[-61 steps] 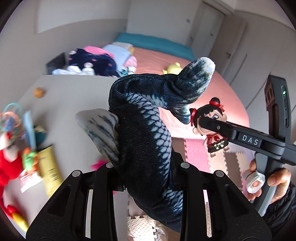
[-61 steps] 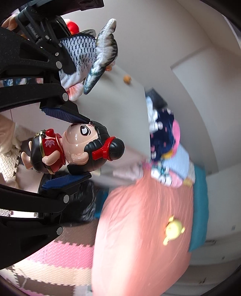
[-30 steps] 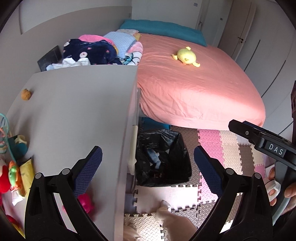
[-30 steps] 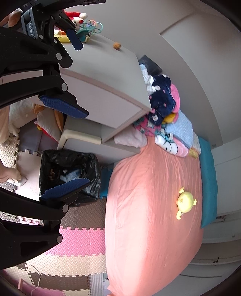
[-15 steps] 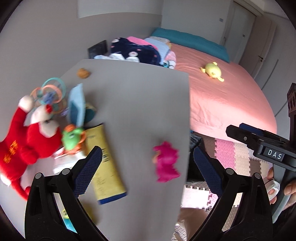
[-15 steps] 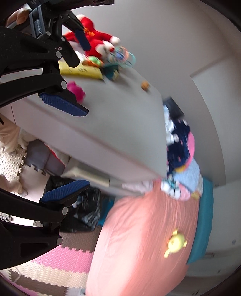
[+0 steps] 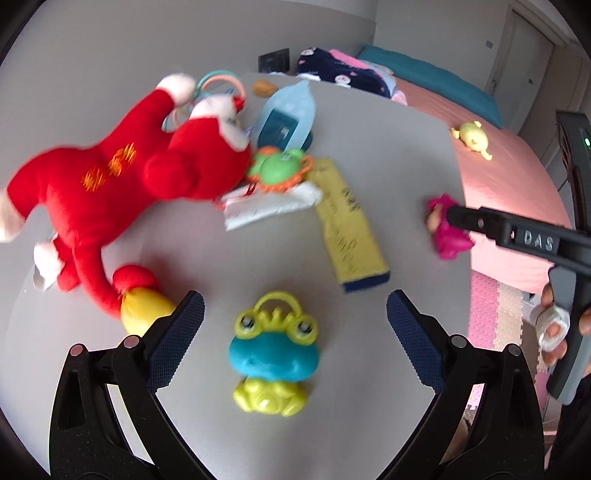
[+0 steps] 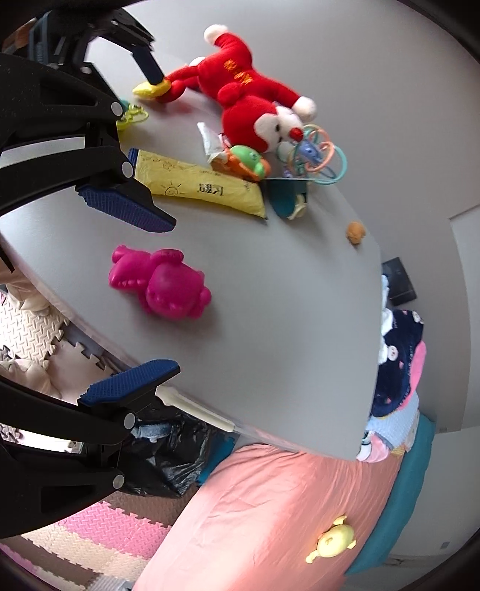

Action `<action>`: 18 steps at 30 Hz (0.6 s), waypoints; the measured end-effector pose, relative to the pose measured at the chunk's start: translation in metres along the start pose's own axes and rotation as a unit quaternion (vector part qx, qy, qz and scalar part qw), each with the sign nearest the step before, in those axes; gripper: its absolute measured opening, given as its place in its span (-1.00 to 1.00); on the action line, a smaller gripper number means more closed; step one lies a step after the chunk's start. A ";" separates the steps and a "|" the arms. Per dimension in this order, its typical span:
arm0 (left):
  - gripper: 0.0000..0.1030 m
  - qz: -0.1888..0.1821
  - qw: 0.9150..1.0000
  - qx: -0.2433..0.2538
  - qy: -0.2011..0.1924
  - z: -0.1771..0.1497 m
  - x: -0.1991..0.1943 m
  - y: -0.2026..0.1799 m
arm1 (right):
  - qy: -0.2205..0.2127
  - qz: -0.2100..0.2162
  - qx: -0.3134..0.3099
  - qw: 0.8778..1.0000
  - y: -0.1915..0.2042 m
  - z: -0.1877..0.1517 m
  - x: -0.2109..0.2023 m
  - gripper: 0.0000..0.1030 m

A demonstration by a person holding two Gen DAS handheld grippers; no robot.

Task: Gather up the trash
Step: 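Grasp the blue-yellow frog toy with the left tool while the right tool grasps the pink bear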

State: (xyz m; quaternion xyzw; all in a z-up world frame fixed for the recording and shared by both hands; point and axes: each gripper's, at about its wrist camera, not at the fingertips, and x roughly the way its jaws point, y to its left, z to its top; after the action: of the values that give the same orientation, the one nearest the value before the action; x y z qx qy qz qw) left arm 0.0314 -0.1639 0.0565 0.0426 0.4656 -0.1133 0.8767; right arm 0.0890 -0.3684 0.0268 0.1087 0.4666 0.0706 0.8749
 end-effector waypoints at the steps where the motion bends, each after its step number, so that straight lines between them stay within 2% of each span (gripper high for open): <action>1: 0.86 0.003 1.000 0.000 0.003 -0.006 0.002 0.003 | 0.003 -0.004 -0.002 1.000 0.001 -0.001 0.004 0.40; 7: 0.85 0.009 1.000 0.006 0.025 -0.030 0.018 0.010 | 0.013 -0.027 -0.017 0.999 0.009 -0.004 0.021 0.40; 9: 0.65 0.007 0.999 0.005 0.030 -0.034 0.023 0.012 | 0.012 -0.037 -0.026 0.999 0.011 -0.004 0.023 0.40; 10: 0.65 0.013 1.000 0.008 0.026 -0.036 0.023 0.012 | 0.011 -0.039 -0.029 0.999 0.012 -0.004 0.023 0.39; 12: 0.45 0.016 1.000 0.015 0.019 -0.038 0.021 0.012 | 0.008 -0.049 -0.040 0.998 0.014 -0.005 0.023 0.30; 15: 0.09 0.019 1.000 0.014 0.006 -0.038 0.018 0.015 | 0.002 -0.062 -0.060 0.996 0.018 -0.007 0.023 -0.10; 18: 0.09 0.010 1.000 0.009 0.004 -0.037 0.019 0.018 | 0.002 -0.060 -0.070 0.996 0.023 -0.010 0.022 -0.12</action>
State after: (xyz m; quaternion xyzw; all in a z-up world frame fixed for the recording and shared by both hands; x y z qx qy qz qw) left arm 0.0161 -0.1430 0.0197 0.0555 0.4675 -0.1090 0.8755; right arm 0.0923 -0.3398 0.0096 0.0186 0.4682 0.0507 0.8820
